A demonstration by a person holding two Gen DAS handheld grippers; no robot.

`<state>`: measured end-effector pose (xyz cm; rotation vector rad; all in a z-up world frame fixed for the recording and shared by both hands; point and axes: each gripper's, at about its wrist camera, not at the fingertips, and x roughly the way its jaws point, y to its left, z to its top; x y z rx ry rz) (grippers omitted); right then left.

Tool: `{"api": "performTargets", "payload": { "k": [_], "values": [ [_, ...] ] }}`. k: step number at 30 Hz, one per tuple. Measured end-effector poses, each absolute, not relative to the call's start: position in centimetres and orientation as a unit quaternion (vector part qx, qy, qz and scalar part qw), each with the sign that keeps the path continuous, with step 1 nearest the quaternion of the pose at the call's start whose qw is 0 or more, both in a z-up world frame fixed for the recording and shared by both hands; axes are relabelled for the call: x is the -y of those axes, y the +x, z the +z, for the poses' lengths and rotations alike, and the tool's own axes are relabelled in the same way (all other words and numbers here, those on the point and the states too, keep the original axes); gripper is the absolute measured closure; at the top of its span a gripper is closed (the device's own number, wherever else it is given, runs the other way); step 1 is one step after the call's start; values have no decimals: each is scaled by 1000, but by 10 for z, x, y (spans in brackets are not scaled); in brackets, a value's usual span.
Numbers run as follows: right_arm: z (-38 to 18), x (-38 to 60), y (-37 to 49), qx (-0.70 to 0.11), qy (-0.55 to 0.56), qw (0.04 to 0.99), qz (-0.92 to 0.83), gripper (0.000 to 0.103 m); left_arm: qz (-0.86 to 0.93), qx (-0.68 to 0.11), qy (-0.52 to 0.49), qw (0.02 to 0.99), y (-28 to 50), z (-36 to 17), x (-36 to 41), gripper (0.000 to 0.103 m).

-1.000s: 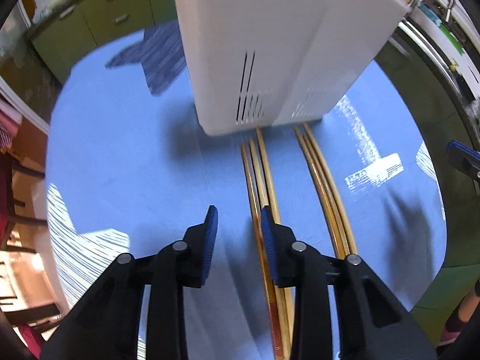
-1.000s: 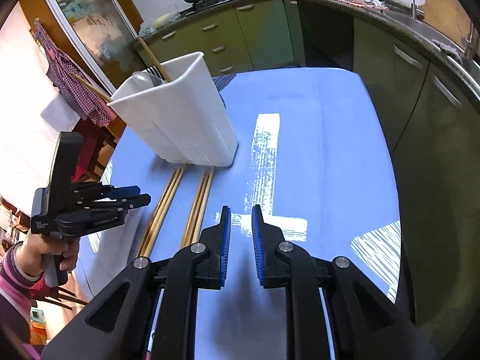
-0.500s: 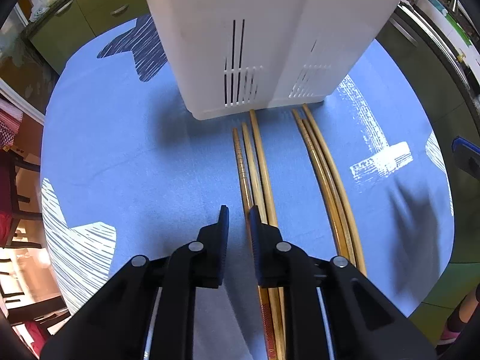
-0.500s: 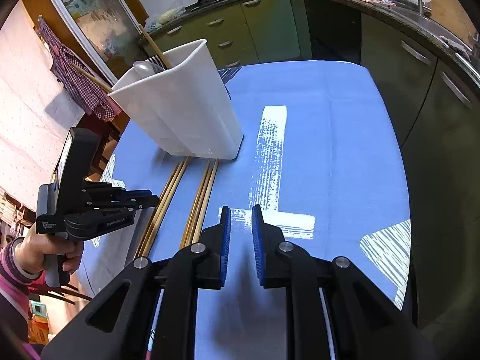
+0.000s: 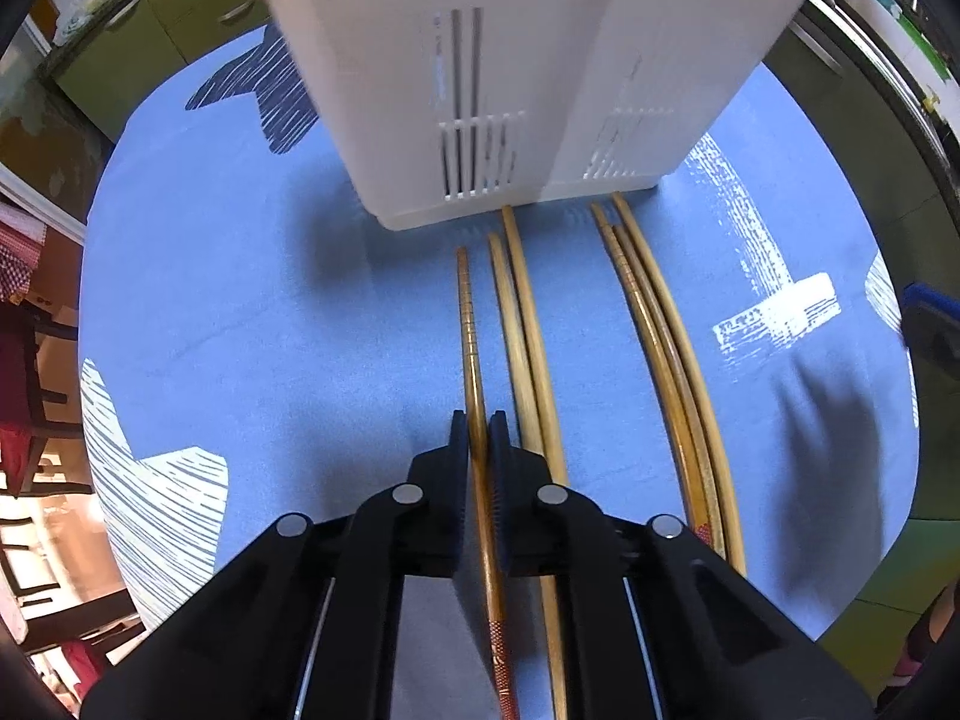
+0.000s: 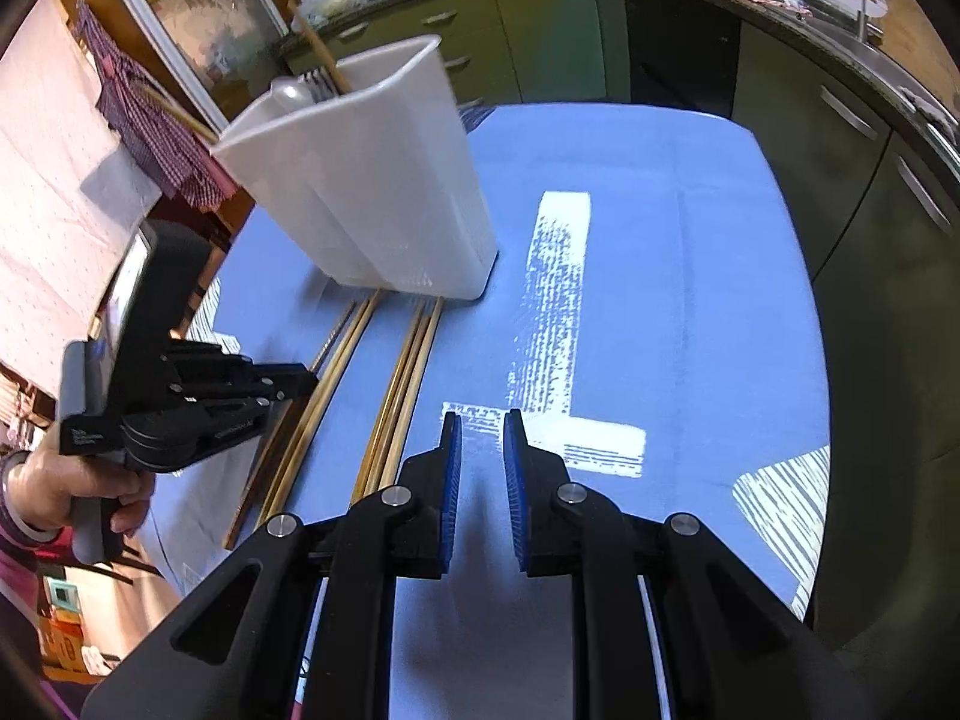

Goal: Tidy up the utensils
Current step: 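Reach both tools down to the wooden chopsticks beside the holder, then grasp a chopstick with the left tool while the right tool grasps another chopstick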

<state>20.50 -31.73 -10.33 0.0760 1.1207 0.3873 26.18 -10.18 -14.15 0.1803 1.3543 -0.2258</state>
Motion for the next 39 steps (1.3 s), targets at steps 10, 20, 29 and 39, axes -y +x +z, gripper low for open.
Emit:
{"api": "performTargets", "payload": {
  "k": [10,20,29,39],
  "values": [
    [-136,273,231,-582,14,788,199,88,-118,-582,39,804,249,-108,62,96],
    [-155,236,250,-608,-28,775,171,88,-135,-553,31,822,224,-84,38,96],
    [-164,220,256,-615,-54,773,145,88,-146,-541,29,828,215,-79,26,96],
    [-168,194,257,-619,-86,770,128,87,-154,-537,30,829,212,-78,24,96]
  ]
}}
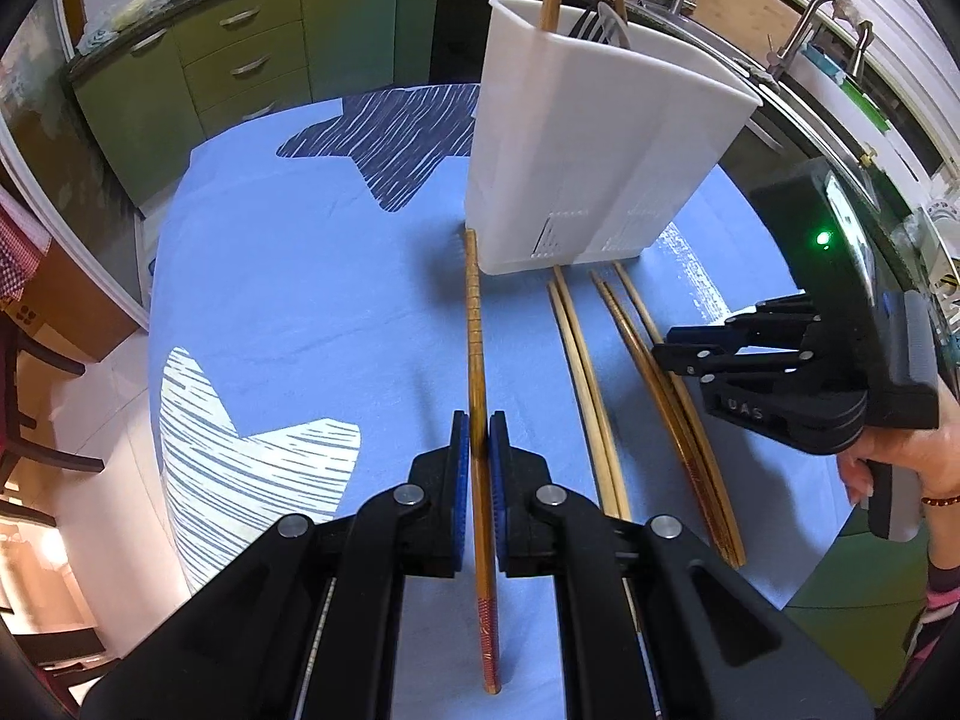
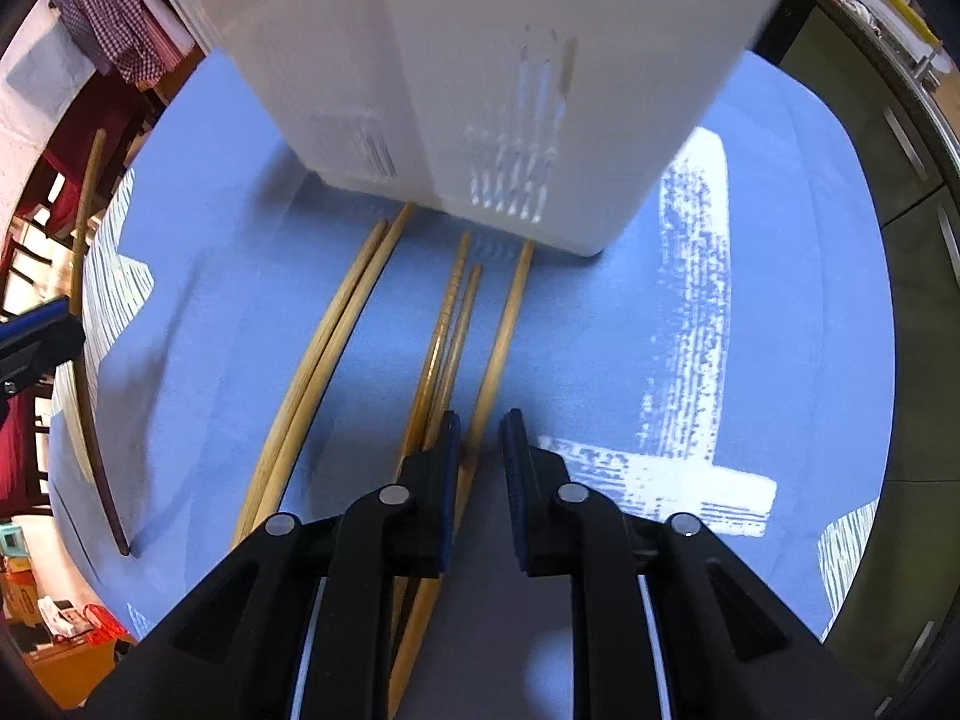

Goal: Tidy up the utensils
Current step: 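Grasp a chopstick with the left tool while the right tool grasps another chopstick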

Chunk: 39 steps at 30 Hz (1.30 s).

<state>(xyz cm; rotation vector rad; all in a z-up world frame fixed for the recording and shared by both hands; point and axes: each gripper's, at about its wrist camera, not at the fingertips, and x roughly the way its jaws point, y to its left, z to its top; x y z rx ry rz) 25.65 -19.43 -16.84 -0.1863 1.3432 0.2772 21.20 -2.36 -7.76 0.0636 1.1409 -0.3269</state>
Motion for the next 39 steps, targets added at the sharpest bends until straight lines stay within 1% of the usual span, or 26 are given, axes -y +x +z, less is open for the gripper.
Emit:
{"api": "performTargets", "payload": {
  "k": [1,5,8,15,19,25,33,39],
  "values": [
    [-169,194,259,-619,-87,770,130,92,-154,-536,31,829,212,-77,24,96],
    [-167,196,262,-615,-84,772,133,96,-154,-536,33,829,210,-77,24,96],
    [-158,203,258,-609,-66,776,148,96,-153,-535,33,830,210,-76,22,96],
    [-115,234,228,-565,-29,807,170,96,-158,-527,32,835,203,-66,19,96],
    [-78,261,200,-526,-4,830,183,96,-167,-511,29,843,192,-52,19,97],
    [-44,295,153,-482,24,855,191,96,-171,-484,40,857,175,-31,20,97],
    [-32,305,118,-458,32,867,194,96,-169,-471,43,865,161,-18,18,97],
    [-28,305,110,-447,34,871,201,96,-173,-464,48,867,154,-10,21,97]
  ]
}}
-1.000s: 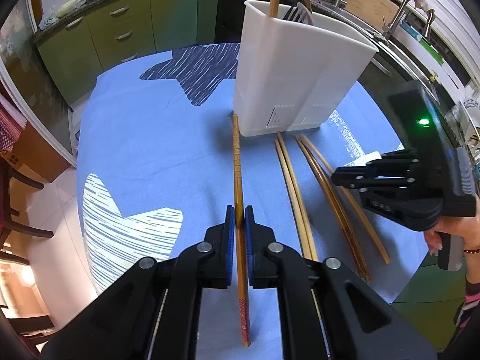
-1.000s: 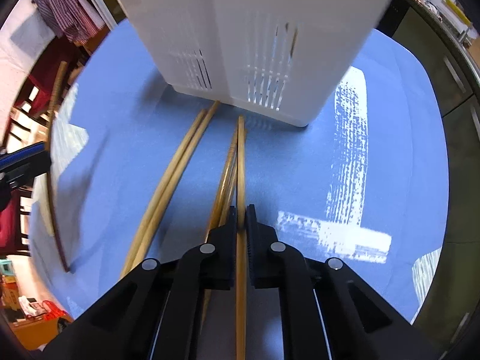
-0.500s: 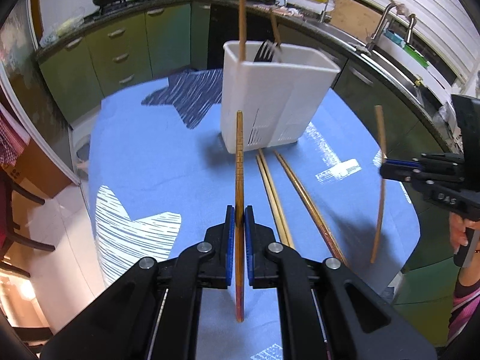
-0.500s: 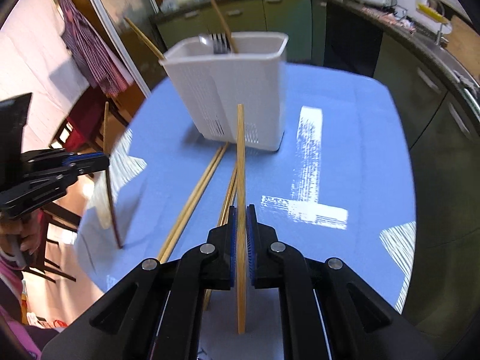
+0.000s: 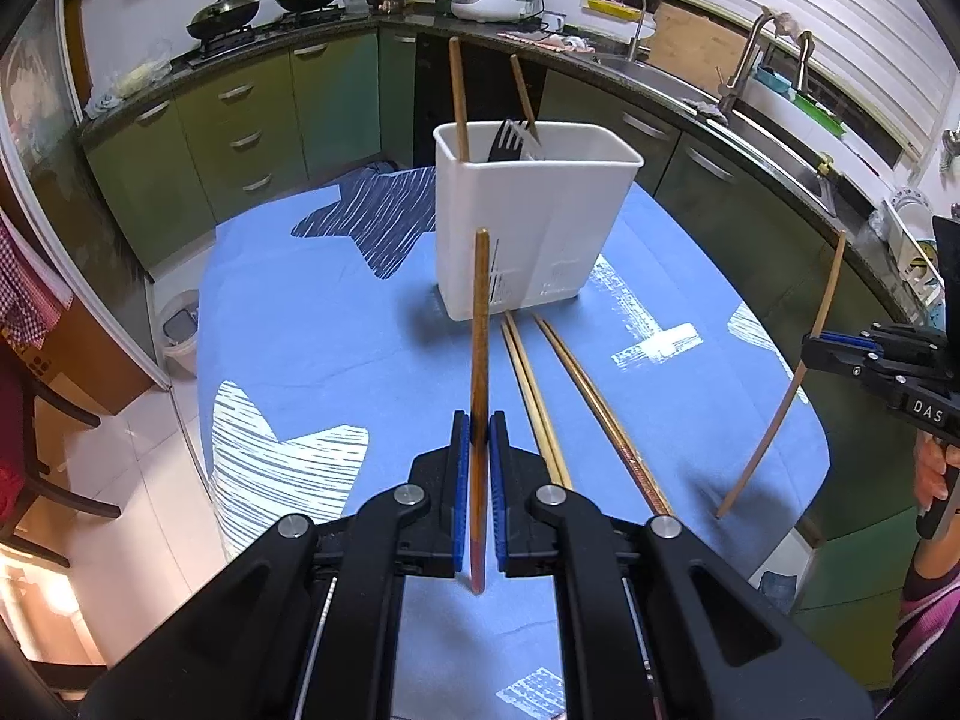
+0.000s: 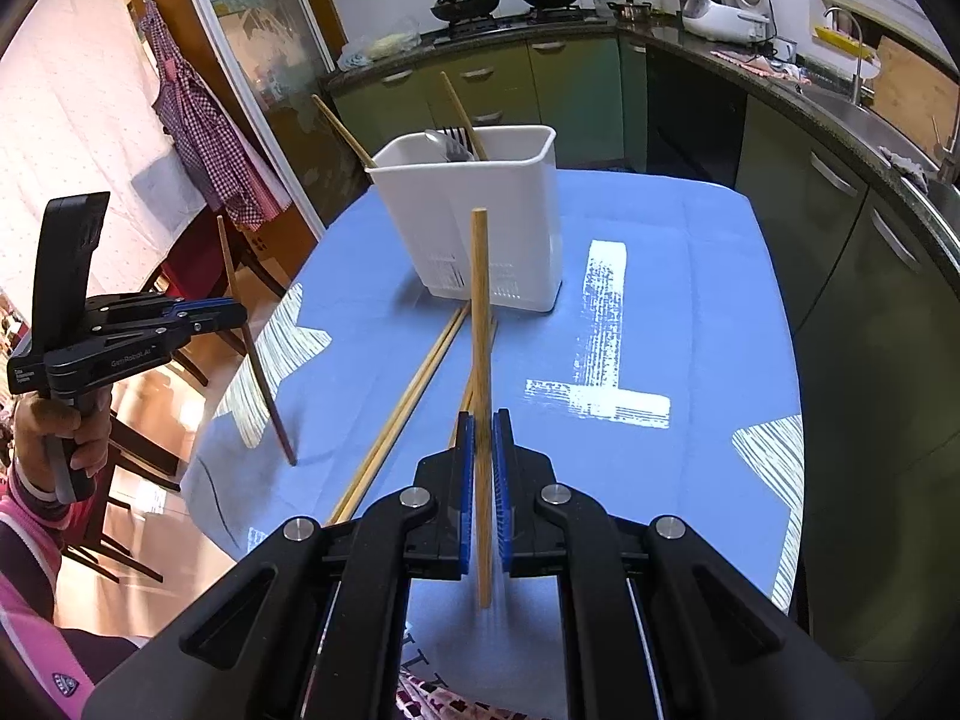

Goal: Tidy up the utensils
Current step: 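Grasp a chopstick with the left tool while the right tool grasps another chopstick, then lift the chopstick into the holder with the left tool while the right tool raises its chopstick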

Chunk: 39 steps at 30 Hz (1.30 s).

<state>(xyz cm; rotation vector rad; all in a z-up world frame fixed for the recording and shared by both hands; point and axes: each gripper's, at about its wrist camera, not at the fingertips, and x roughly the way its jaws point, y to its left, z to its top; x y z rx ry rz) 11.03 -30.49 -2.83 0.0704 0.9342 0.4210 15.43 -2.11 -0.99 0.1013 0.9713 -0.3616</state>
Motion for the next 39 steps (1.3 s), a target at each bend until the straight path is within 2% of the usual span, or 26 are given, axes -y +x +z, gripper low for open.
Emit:
{"api": "performTargets", "payload": {
  "k": [16,22,32,39],
  "values": [
    [0,308,111,-413,27,887,203,96,-185,-439,57,877,160,22,39,97],
    [8,310,113,-411,19,888,206,96,-197,-418,53,885,175,59,52,96],
    [3,321,116,-414,28,887,204,96,-186,-333,45,923,212,144,72,97],
    [1,330,115,-416,34,887,199,96,-150,-300,60,940,240,152,90,97]
  ]
}}
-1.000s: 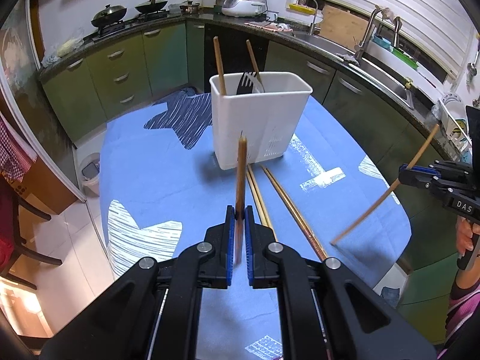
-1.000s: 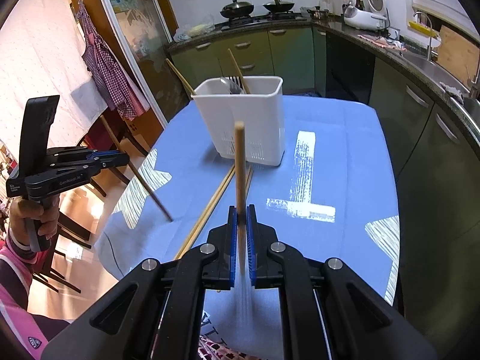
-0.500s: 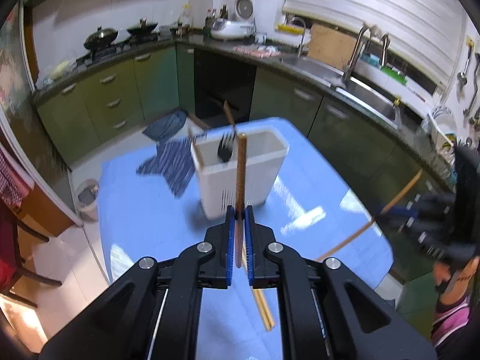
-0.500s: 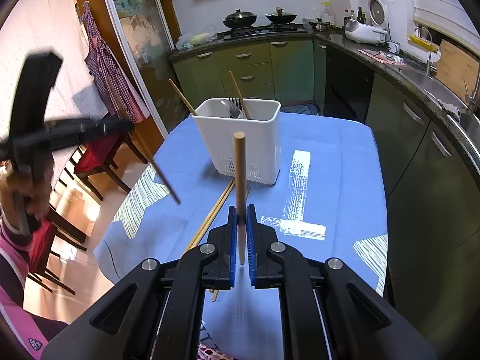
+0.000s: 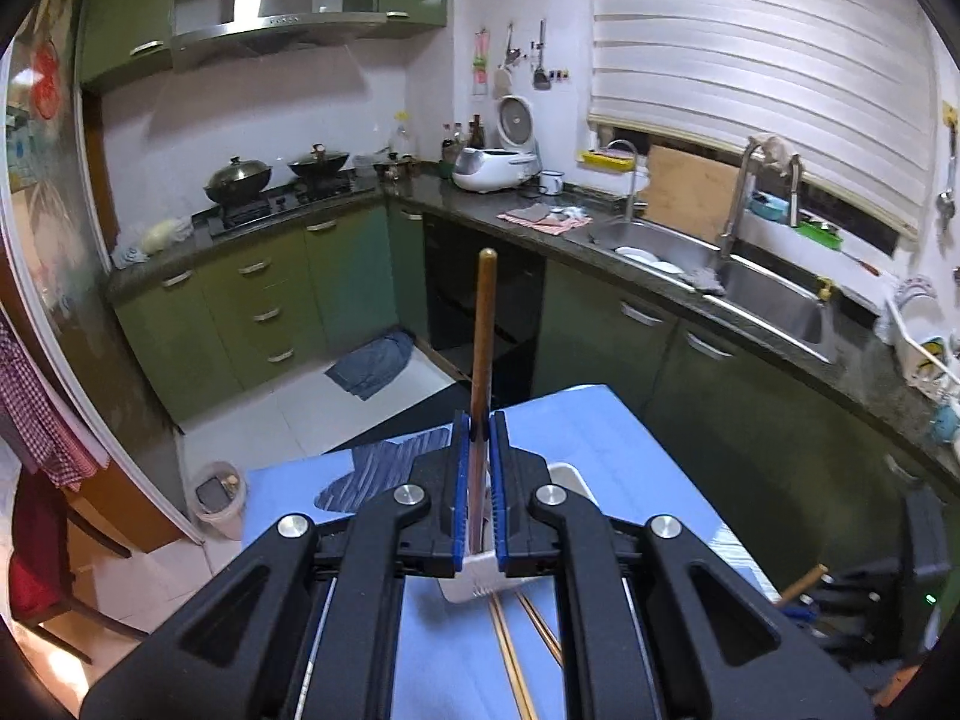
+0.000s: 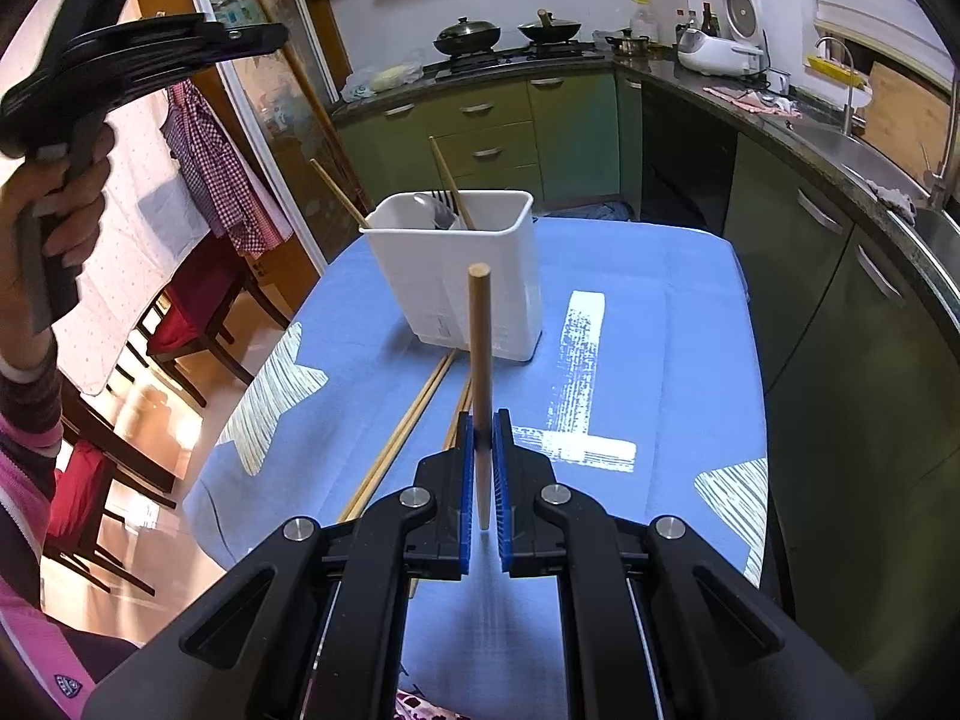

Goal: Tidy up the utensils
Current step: 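Lift the chopstick into the holder with the left tool while the right tool raises its chopstick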

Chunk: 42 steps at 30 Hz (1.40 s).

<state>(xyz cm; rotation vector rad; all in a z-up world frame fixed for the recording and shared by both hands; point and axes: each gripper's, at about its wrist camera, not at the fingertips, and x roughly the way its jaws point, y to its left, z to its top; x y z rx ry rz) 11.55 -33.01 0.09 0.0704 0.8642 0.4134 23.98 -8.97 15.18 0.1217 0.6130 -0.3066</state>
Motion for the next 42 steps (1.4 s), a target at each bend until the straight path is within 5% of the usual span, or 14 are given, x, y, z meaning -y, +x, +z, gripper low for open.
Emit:
{"api": "performTargets", "payload": {
  "k": [13,16,18,31,42],
  "values": [
    [16,333,120,-402,34,895,191,96,-133,-360,60,921,276,97,89,95],
    [28,330,129,-393,32,899,190,96,-132,-347,66,926,266,105,85,76],
    [40,327,137,-383,31,903,191,96,-131,-340,70,929,260,108,81,52],
    [153,304,208,-283,52,940,185,96,-139,-341,68,927,233,108,56,53],
    [88,260,303,-372,28,915,152,96,-125,-363,59,922,223,91,26,49]
  ]
}}
